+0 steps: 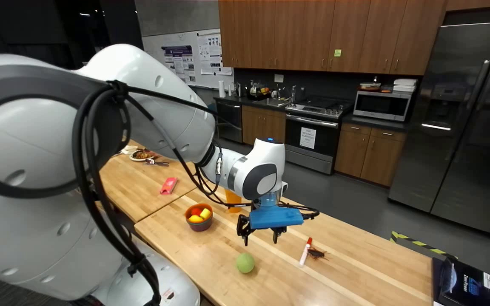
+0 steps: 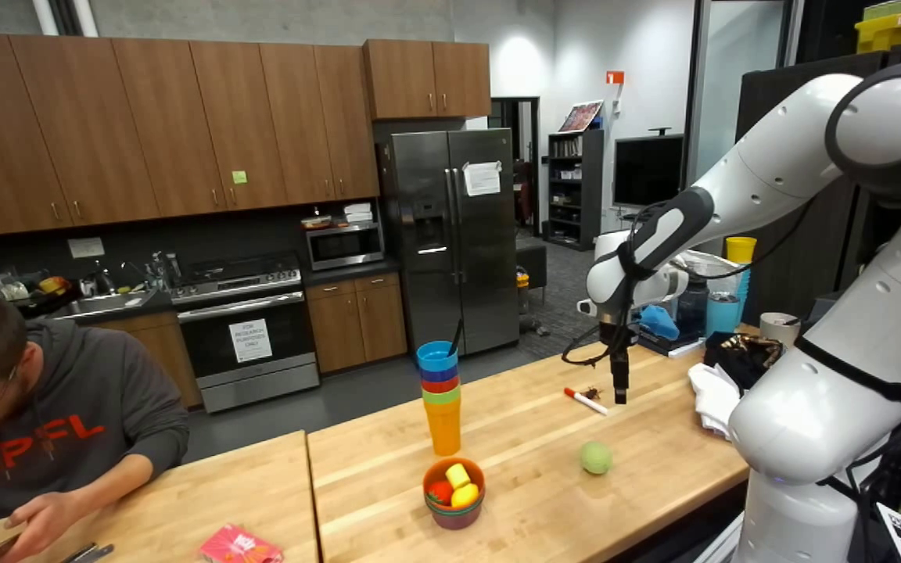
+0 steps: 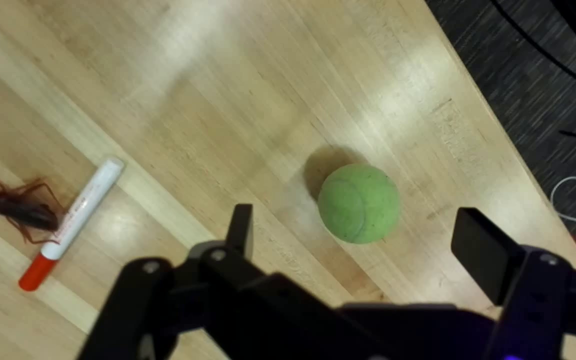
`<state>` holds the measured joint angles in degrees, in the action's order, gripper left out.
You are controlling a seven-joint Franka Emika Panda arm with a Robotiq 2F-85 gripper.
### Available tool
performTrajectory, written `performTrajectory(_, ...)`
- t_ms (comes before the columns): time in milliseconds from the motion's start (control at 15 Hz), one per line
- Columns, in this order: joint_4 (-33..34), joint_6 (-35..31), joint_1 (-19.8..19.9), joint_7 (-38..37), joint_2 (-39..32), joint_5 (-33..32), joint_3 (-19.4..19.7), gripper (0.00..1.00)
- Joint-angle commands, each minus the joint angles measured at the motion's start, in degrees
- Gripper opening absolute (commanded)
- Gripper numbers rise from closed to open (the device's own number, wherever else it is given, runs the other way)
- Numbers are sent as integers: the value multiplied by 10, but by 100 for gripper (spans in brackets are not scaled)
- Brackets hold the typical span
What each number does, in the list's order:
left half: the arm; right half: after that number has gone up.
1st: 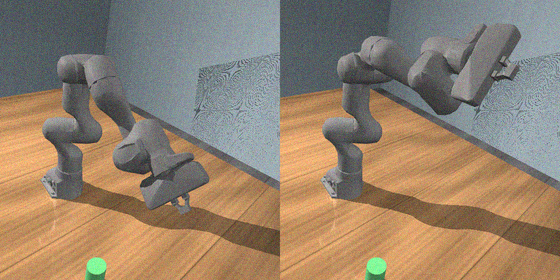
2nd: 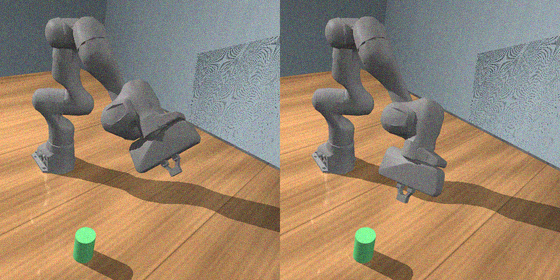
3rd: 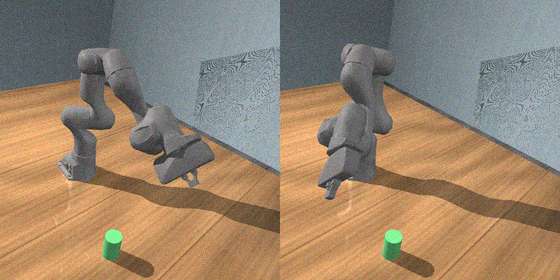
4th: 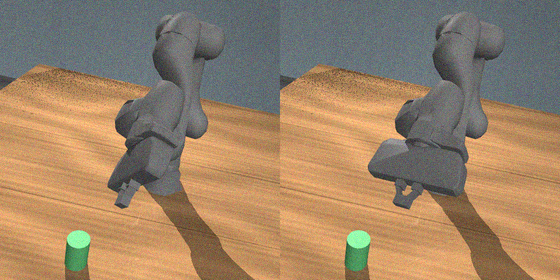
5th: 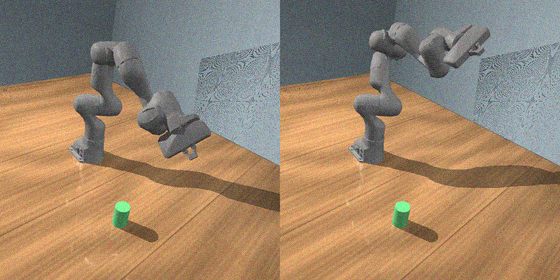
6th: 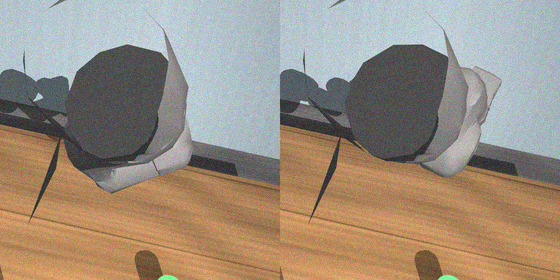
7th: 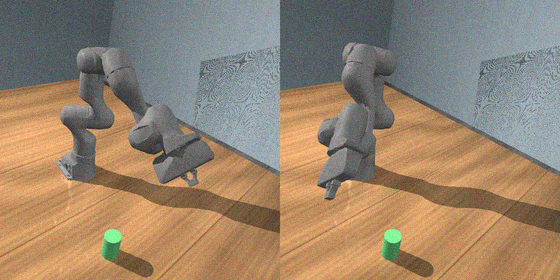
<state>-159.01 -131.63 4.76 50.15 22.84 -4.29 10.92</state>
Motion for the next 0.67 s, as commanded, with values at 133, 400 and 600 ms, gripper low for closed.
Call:
performTrajectory(133,1,0,18,-123,8,6,3,100)
performTrajectory(400,1,45,-3,-86,1,8,7,100)
performTrajectory(600,1,57,-10,-81,1,11,6,100)
